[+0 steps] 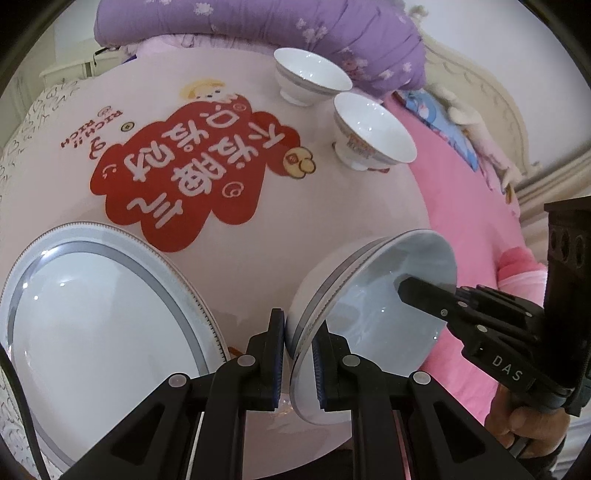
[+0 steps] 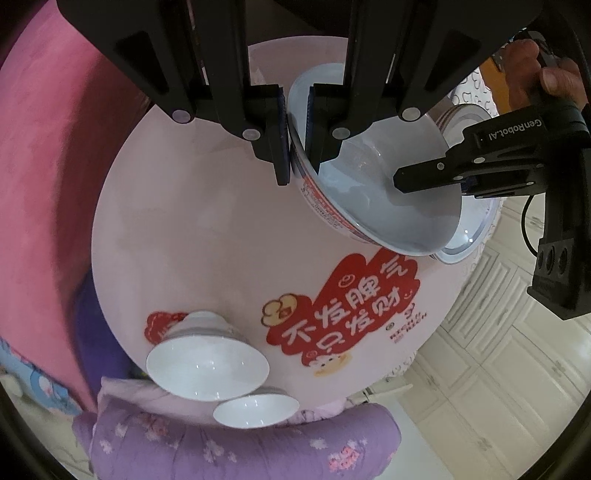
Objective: Organize plates and bowls
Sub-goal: 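Lift the bowl with both tools and carry it toward the plate stack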
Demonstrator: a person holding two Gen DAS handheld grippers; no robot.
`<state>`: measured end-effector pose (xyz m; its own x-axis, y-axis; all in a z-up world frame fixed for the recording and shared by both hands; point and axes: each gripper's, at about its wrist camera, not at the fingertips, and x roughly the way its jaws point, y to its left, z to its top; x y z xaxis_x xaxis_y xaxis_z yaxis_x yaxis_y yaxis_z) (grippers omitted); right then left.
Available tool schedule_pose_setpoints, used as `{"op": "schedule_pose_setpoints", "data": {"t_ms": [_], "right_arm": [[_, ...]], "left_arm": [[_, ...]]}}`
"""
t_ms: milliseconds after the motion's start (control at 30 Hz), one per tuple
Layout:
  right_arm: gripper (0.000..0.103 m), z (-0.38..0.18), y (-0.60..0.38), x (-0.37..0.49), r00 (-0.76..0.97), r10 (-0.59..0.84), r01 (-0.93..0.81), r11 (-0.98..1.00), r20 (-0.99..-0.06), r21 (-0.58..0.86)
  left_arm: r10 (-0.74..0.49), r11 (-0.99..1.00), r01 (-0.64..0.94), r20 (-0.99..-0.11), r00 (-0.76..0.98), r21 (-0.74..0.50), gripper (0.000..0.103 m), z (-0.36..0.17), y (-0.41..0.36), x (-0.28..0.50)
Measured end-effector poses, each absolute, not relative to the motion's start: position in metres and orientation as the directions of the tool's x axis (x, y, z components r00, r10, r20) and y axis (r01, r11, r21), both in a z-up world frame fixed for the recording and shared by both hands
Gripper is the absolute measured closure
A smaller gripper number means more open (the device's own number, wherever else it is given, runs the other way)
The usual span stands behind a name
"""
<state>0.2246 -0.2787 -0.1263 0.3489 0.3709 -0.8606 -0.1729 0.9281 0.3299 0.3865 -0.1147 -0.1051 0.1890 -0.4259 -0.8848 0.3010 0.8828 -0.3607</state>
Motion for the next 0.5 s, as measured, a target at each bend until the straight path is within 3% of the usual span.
{"op": "schedule_pose_setpoints", "data": {"t_ms": [500], "right_arm": [[0.092, -0.137, -0.279, 0.242, 0.361, 0.369, -0.154, 0.930, -0.857, 0.335]], "left_arm": [[-0.373, 0.907, 0.289, -0.903, 0.211, -0.307, 0.093, -0.119, -0.126, 0.401]]}}
